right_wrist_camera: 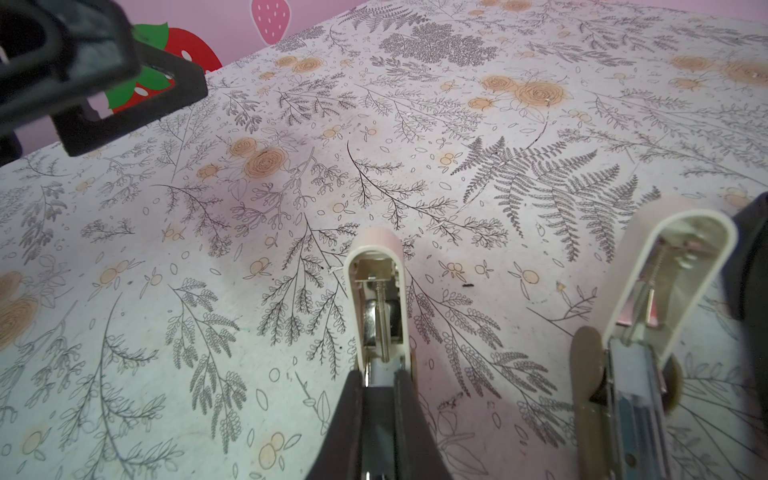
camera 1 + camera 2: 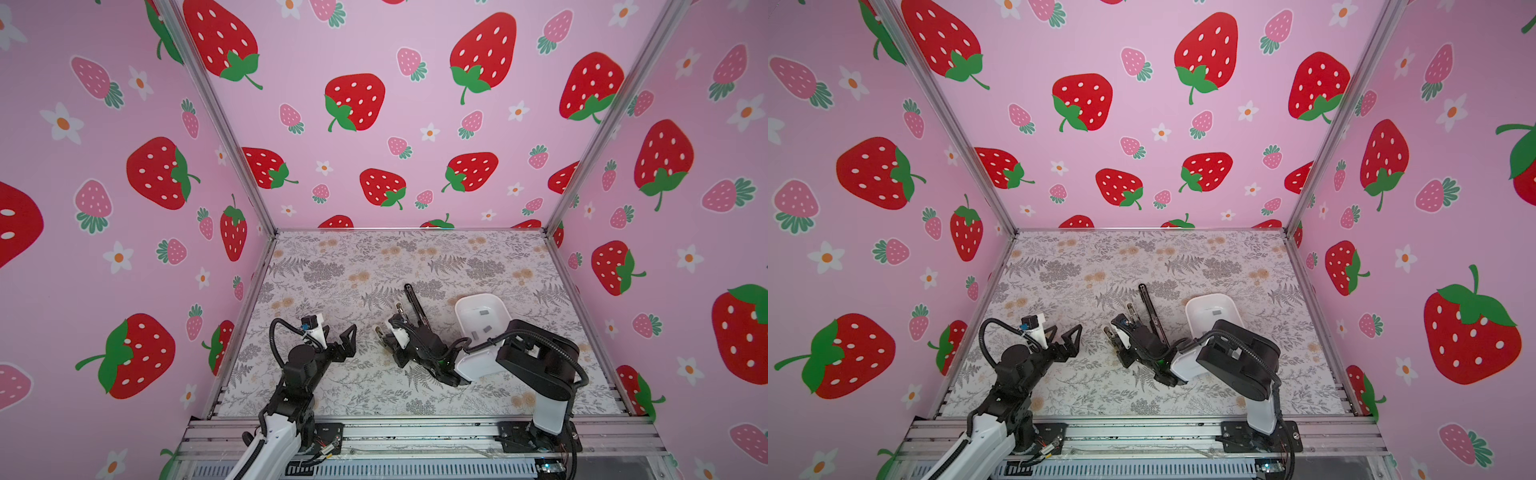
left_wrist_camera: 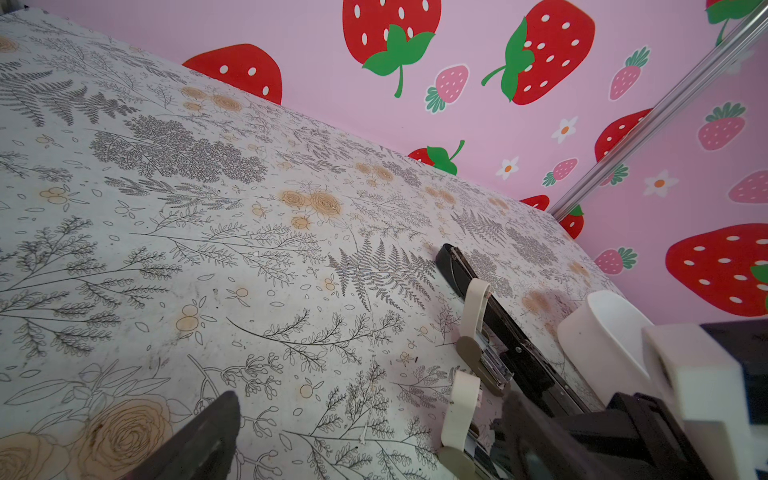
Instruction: Load the staples into the stapler
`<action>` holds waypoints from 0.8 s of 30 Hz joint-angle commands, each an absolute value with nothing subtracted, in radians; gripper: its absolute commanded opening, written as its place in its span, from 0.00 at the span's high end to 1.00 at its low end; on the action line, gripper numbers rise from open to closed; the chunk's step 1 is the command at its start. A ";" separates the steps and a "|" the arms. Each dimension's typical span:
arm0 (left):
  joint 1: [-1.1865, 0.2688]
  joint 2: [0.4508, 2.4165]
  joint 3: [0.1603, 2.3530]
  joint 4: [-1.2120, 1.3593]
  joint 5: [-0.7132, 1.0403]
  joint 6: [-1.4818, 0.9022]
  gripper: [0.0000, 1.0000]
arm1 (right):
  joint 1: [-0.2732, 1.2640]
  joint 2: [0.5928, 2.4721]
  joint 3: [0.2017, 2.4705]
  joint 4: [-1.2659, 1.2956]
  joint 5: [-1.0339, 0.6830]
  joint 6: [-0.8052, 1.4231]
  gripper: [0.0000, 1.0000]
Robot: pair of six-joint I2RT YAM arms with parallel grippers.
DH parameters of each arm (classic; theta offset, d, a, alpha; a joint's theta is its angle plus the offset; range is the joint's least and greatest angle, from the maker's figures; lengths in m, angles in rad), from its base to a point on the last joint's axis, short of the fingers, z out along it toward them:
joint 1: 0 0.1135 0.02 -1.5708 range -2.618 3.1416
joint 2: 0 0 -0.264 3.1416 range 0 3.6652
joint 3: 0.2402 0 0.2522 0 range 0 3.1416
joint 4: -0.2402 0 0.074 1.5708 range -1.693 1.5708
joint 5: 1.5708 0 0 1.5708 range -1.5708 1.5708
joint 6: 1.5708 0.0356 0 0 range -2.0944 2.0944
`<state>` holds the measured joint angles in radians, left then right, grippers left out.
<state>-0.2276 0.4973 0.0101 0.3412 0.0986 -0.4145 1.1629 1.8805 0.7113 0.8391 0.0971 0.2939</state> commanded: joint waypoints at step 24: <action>-0.235 0.480 0.014 0.370 0.095 -0.405 0.01 | 1.161 1.921 0.741 0.808 0.127 0.285 0.88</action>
